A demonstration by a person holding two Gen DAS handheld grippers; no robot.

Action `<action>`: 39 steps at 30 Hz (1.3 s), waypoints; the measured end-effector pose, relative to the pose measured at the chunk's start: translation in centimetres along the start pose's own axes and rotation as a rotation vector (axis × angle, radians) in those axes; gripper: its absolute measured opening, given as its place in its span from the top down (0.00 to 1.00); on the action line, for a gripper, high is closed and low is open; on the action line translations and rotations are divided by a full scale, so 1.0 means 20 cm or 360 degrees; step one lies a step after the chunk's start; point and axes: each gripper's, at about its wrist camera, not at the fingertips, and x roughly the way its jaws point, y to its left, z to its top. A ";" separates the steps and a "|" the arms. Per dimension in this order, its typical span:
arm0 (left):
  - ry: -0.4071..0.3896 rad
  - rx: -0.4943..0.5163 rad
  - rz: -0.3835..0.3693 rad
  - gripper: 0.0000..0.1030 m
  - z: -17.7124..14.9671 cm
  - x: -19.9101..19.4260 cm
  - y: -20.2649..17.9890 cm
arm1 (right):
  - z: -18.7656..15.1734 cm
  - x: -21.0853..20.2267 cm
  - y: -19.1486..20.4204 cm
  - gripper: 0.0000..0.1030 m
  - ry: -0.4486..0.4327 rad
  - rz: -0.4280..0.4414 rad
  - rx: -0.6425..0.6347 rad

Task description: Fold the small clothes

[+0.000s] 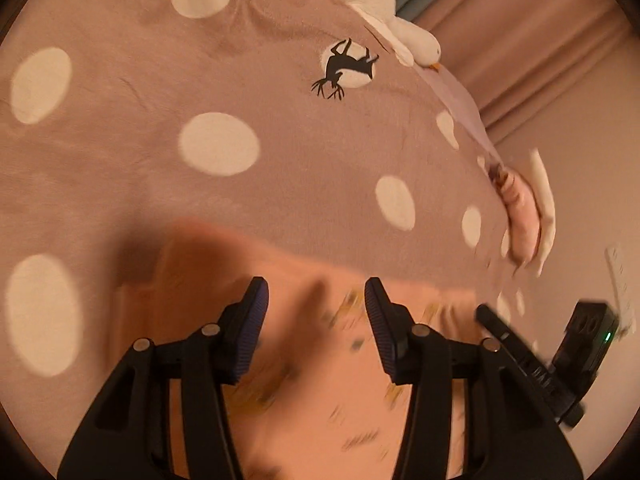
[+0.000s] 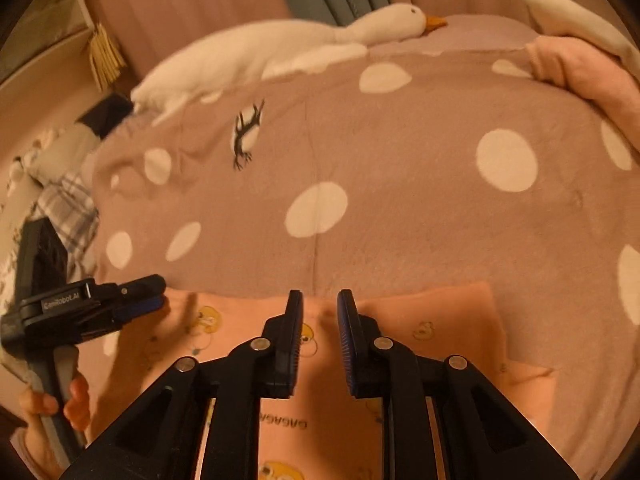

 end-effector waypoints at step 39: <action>0.0070 -0.0291 -0.0314 0.29 -0.48 -0.33 0.41 | -0.62 -0.43 0.20 0.62 0.0253 0.0196 -0.0095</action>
